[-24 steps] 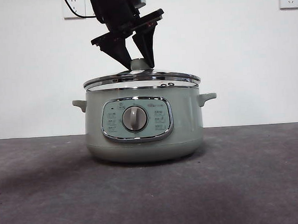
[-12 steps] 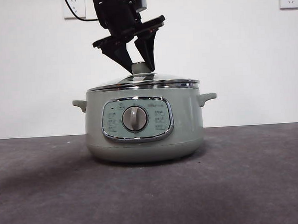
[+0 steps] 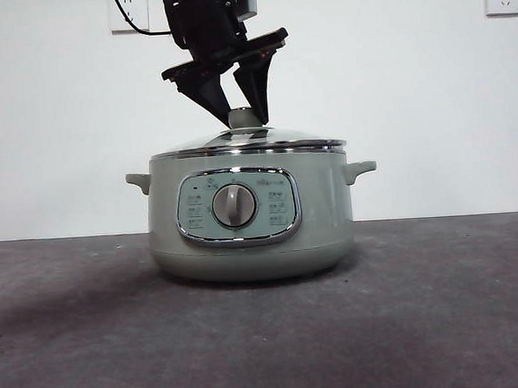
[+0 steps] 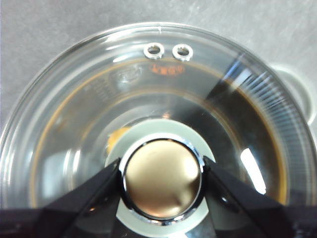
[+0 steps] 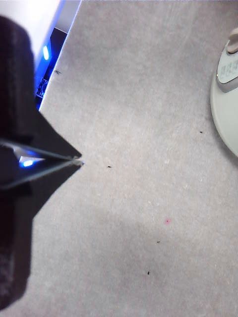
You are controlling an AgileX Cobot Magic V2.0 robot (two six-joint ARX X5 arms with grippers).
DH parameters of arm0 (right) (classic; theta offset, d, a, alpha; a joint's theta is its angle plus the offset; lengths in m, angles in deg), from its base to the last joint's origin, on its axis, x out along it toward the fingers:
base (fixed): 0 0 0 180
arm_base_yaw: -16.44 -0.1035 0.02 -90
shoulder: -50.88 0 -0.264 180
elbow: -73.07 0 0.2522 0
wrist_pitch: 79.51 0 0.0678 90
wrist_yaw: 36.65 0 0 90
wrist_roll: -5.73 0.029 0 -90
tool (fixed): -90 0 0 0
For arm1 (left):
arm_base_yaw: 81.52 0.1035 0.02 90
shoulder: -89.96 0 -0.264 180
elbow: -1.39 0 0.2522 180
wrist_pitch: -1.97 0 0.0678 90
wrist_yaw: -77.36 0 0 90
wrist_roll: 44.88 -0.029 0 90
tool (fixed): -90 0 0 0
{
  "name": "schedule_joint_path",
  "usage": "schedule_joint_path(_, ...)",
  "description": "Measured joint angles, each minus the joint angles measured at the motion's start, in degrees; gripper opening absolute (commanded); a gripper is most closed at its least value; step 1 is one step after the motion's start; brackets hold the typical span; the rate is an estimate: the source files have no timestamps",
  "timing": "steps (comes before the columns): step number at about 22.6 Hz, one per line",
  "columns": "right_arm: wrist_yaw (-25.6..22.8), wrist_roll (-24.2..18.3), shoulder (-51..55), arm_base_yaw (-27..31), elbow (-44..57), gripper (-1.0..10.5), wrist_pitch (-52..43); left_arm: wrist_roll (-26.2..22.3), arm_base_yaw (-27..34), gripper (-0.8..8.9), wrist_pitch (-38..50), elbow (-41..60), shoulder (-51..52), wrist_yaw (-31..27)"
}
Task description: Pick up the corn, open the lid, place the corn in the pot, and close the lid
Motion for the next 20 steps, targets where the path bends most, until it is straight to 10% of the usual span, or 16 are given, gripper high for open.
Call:
schedule_joint_path(7,0.02,0.09,0.0,0.0,0.0,-0.1,0.0,-1.22,0.02,0.02,-0.17,0.0,-0.17,2.29)
schedule_joint_path(12,0.0,0.44,0.02,0.0,0.0,-0.1,0.0,-1.14,0.09,4.2,-0.02,0.0,-0.22,3.23)
schedule_joint_path(20,0.0,0.44,0.04,0.0,0.0,-0.1,0.07,-0.26,-0.2,4.2,0.85,0.35,0.17,4.37)
